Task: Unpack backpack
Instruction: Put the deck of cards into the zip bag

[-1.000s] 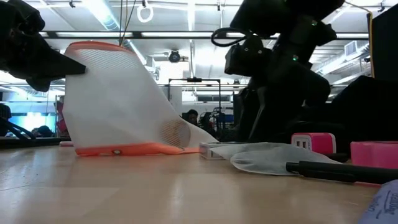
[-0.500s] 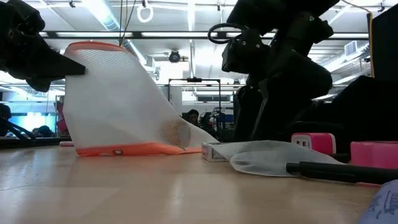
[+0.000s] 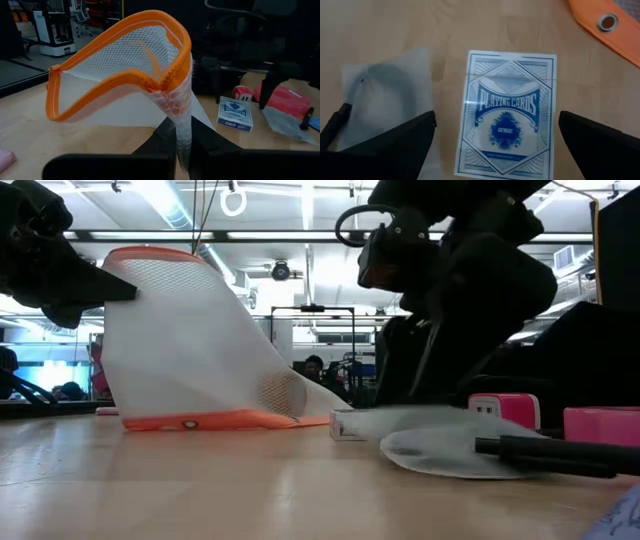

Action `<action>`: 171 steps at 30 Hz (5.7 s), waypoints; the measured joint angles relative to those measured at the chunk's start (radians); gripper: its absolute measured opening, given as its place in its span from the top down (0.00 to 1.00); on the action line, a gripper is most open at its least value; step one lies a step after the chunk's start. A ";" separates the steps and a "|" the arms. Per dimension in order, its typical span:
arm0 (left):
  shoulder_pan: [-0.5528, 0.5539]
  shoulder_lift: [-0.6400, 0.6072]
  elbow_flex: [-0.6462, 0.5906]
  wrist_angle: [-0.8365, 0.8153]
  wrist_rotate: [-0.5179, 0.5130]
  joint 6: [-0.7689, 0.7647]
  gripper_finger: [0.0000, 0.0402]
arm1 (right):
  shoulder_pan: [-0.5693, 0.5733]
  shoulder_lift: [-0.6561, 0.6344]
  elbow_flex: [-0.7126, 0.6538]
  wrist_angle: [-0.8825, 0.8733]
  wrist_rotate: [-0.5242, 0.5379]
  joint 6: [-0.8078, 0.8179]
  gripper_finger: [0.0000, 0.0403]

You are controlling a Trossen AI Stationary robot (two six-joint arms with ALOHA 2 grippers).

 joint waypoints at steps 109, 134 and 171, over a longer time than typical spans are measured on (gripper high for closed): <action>0.049 0.513 0.517 0.021 0.167 0.967 1.00 | -0.033 0.119 0.710 0.281 -0.117 -0.259 0.33; 0.058 0.513 0.518 0.028 0.191 0.957 1.00 | -0.100 0.118 0.264 0.852 0.015 -0.052 0.33; 0.065 0.512 0.518 0.029 0.191 0.946 1.00 | -0.020 0.119 0.261 0.748 -0.032 -0.005 0.32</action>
